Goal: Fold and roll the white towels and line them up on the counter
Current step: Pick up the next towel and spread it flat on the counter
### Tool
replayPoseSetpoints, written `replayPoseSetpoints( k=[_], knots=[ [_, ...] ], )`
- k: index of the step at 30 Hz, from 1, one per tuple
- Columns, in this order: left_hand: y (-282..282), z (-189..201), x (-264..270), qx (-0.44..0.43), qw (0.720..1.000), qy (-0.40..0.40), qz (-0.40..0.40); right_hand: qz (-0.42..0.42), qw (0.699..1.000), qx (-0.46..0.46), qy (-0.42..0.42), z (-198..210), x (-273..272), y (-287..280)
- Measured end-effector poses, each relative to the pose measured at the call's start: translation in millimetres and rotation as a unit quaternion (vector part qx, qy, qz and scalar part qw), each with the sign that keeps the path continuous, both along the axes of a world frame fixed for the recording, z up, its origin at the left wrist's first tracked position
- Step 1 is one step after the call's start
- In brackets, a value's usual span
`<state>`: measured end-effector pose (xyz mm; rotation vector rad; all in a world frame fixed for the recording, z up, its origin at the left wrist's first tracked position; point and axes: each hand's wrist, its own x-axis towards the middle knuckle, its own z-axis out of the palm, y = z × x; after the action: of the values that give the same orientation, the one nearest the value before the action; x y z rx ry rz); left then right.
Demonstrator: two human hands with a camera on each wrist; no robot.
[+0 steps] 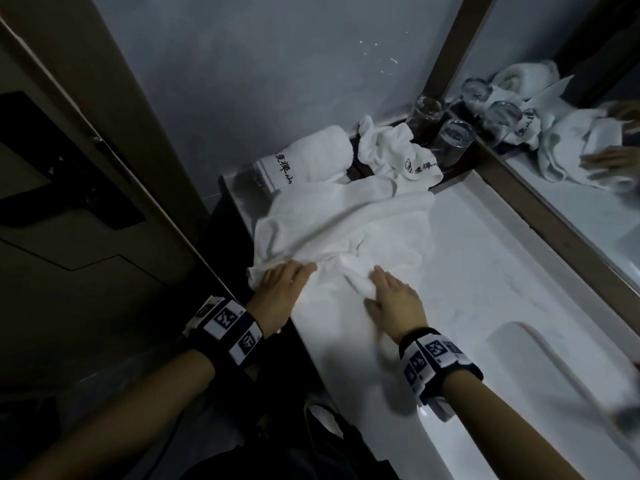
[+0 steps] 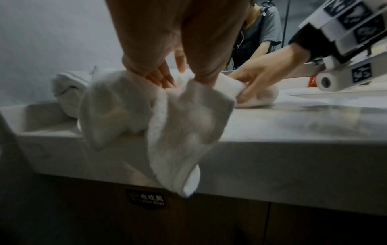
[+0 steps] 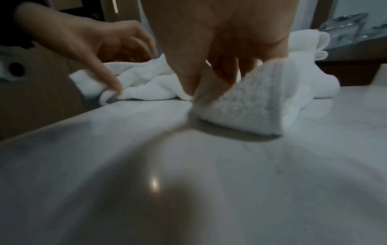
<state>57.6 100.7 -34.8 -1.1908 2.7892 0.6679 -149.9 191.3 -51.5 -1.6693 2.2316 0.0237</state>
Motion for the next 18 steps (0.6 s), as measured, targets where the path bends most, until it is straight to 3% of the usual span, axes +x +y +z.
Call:
replayPoseSetpoints(
  k=[4, 7, 9, 12, 15, 18],
  knots=[
    [-7.8, 2.3, 14.2, 0.026, 0.999, -0.006, -0.021, -0.036, 0.998, -0.056, 0.009, 23.3, -10.0, -2.1],
    [-10.4, 11.2, 18.5, 0.05, 0.998, -0.002, 0.046, -0.071, 0.98, -0.076, -0.168, 48.5, -20.4, -1.4],
    [-11.8, 17.6, 21.4, 0.076, 0.993, 0.036, 0.085, -0.063, 0.976, -0.052, -0.202, 62.3, -27.2, 0.4],
    [-10.3, 26.4, 27.9, 0.142, 0.978, 0.105, 0.107, -0.036, 0.984, 0.042, -0.168, 75.1, -35.0, 4.8],
    [-0.5, 34.5, 31.3, 0.188, 0.979, 0.004, 0.072, -0.017, 0.969, 0.181, -0.165, 79.8, -31.3, 10.7],
    [10.7, 41.8, 32.1, 0.233, 0.972, 0.013, 0.02, 0.085, 0.959, 0.268, -0.034, 74.8, -20.9, 15.5]
  ],
)
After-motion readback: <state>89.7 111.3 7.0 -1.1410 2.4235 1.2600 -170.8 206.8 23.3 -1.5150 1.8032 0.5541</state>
